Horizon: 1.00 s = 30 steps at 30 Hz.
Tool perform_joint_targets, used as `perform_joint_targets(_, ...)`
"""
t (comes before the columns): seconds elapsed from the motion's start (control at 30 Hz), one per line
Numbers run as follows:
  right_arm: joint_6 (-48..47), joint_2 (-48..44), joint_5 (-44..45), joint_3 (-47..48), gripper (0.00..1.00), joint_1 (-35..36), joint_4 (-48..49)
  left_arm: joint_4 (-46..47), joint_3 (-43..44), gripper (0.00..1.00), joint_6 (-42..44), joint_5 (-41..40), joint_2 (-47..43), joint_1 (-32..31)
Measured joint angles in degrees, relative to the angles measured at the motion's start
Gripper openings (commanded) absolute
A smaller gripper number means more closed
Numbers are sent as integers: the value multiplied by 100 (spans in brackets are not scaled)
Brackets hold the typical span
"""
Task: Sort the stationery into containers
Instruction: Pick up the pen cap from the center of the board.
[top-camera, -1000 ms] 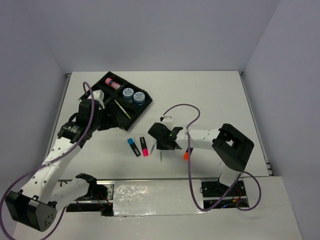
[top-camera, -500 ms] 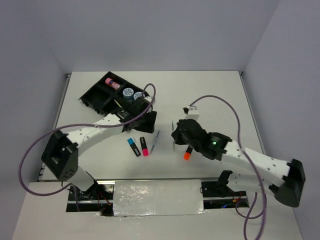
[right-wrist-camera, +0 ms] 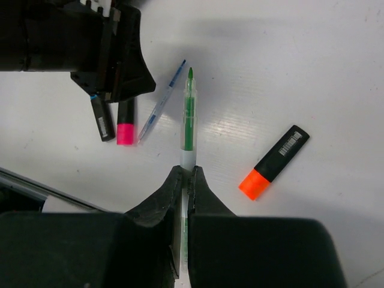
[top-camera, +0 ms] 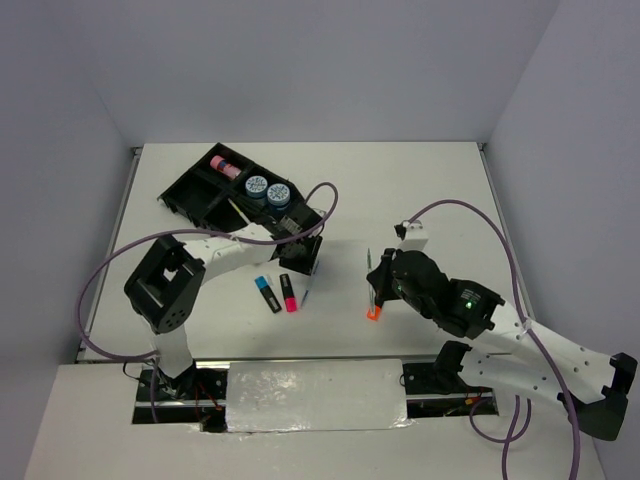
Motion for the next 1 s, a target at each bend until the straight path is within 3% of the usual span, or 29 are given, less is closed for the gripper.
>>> perform_joint_targets(1.0, -81, 105, -378, -66, 0, 0, 155, 229, 9, 44, 4, 87, 437, -59)
